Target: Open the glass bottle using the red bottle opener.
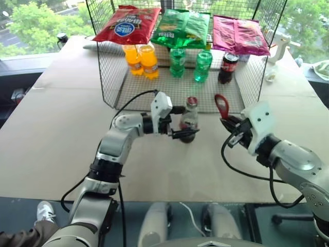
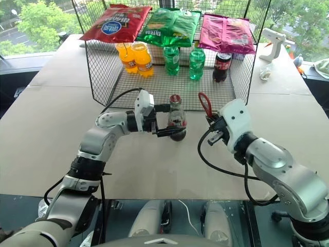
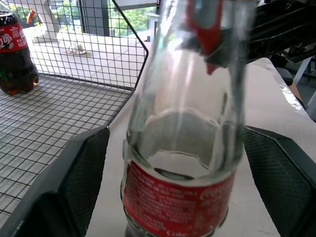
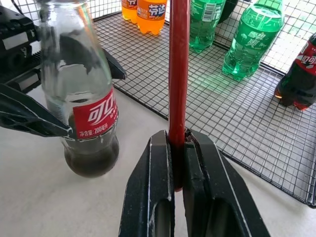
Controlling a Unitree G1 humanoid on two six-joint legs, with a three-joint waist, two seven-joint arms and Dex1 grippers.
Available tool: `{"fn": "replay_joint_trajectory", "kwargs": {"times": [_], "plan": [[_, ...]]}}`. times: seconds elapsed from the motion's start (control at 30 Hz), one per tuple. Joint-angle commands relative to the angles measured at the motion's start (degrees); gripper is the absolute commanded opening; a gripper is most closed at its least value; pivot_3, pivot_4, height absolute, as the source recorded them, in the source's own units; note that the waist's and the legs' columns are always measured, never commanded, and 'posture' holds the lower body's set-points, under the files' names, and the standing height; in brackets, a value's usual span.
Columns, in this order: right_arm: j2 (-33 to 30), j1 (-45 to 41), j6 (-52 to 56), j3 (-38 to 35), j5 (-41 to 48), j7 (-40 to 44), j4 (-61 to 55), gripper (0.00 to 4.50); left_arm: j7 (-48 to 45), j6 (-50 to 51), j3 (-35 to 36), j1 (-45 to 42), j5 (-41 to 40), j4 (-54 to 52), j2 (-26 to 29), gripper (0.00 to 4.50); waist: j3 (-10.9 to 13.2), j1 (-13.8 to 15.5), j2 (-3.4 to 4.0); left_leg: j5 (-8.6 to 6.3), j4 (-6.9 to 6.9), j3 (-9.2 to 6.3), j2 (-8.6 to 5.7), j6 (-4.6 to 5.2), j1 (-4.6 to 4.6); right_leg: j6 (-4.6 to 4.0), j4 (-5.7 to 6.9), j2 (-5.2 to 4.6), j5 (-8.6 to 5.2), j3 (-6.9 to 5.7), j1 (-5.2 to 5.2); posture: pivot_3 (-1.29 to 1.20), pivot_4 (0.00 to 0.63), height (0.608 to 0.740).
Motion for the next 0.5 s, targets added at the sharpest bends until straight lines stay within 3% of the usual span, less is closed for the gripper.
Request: {"fn": "replay_joint_trajectory", "kwargs": {"times": [0.03, 0.5], "plan": [[0.35, -0.65, -0.53, -0.83, -1.34, 0.91, -1.26, 0.00, 0.60, -0.35, 1.74, -1.99, -1.80, -3.03, 0.05, 4.47, 0.00, 0.01, 0.00, 0.00, 0.00, 0.00, 0.00, 0.00, 0.00, 0.00, 0.00, 0.00, 0.00, 0.00, 0.00, 0.00, 0.150, 0.740], [1.35, -1.08, -0.23, -1.04, -4.25, 2.32, -1.96, 0.00, 1.31, 2.42, 2.20, -3.00, -3.91, -5.06, 0.50, 4.47, 0.00, 0.01, 0.00, 0.00, 0.01, 0.00, 0.00, 0.00, 0.01, 0.00, 0.01, 0.01, 0.00, 0.00, 0.01, 0.00, 0.150, 0.740]]}}
